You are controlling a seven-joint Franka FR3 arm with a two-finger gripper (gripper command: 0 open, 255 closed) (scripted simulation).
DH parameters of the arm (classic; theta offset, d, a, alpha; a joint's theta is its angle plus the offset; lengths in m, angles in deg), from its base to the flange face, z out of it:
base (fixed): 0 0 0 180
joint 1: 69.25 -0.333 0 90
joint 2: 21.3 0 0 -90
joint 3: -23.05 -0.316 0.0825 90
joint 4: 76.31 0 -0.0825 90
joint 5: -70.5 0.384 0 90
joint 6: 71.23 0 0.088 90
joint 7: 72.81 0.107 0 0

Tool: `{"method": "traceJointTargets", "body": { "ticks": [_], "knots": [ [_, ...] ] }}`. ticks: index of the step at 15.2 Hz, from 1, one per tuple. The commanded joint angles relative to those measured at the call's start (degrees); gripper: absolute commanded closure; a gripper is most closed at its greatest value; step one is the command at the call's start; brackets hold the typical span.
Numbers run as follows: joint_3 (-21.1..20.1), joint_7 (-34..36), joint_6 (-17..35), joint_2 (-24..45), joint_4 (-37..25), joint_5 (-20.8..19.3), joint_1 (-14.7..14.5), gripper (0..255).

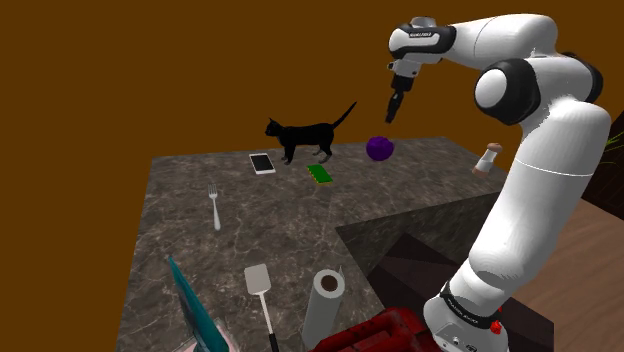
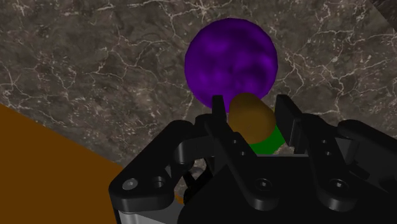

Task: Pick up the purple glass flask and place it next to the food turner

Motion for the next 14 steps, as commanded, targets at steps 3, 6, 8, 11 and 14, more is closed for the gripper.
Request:
{"method": "traceJointTargets", "body": {
  "ticks": [3,6,8,11,14],
  "knots": [
    [0.1,0.0,-3.2,0.5,-3.7,0.2,0.3,255],
    [0.2,0.0,-5.7,1.0,-6.7,0.4,0.6,255],
    [0.2,0.0,-7.5,1.5,-8.8,0.6,0.8,255],
    [0.3,-0.1,-10.2,2.3,-12.3,1.0,1.3,255],
    [0.4,-0.2,-13.0,3.3,-16.0,1.5,1.8,255]
  ]
}}
